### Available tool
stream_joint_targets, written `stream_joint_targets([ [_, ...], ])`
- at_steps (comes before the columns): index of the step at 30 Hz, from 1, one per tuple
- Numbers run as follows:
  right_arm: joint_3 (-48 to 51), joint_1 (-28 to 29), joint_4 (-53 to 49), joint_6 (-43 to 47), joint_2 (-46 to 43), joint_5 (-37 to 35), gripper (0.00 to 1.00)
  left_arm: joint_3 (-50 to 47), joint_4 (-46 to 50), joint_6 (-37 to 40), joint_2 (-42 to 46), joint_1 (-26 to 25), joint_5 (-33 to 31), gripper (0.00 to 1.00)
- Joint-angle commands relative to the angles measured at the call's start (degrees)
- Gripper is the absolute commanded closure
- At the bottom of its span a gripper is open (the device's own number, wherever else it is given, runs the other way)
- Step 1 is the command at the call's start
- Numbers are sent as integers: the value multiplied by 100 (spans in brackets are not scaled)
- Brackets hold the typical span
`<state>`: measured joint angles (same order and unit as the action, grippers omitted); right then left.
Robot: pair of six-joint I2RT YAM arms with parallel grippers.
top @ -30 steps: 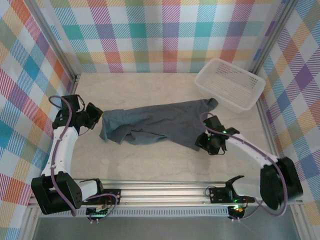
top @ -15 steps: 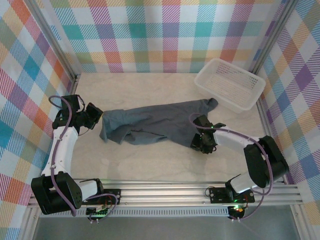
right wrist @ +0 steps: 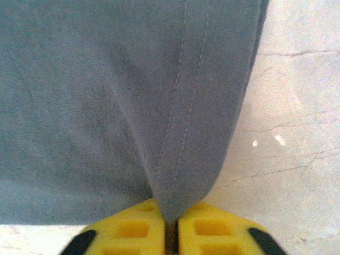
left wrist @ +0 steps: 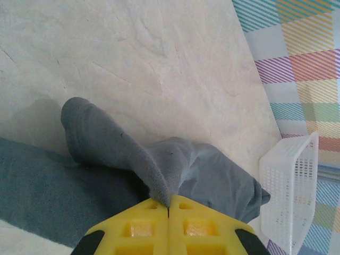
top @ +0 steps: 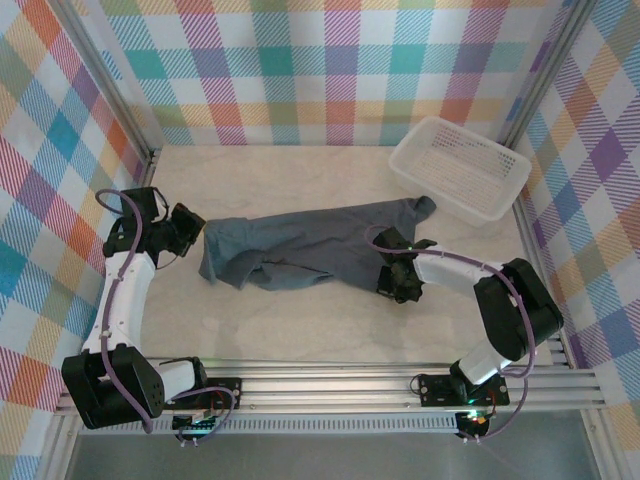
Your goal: Fold and stack the t-shirts
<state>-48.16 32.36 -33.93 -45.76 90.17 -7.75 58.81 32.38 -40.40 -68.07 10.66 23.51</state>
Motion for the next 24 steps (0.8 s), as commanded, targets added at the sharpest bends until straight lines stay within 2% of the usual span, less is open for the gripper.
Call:
stream_joint_targets([
  [1, -24, 30, 26, 82, -124, -318, 99, 208, 117, 147, 55, 59, 23, 100],
  [7, -746, -13, -211, 582, -955, -403, 100, 329, 122, -10, -24, 58, 21, 100],
  [15, -2815, -700, -416, 1440, -1655, 239, 100, 1347, -242, -1201, 5, 57, 123, 100],
  [19, -3758, -959, -446, 1682, -2005, 682, 100, 2096, -70, -1671, 418, 59, -224, 100],
  [24, -4502, -1181, -381, 1806, -2557, 1182, 100, 3347, 705, -1735, 975, 59, -883, 100],
])
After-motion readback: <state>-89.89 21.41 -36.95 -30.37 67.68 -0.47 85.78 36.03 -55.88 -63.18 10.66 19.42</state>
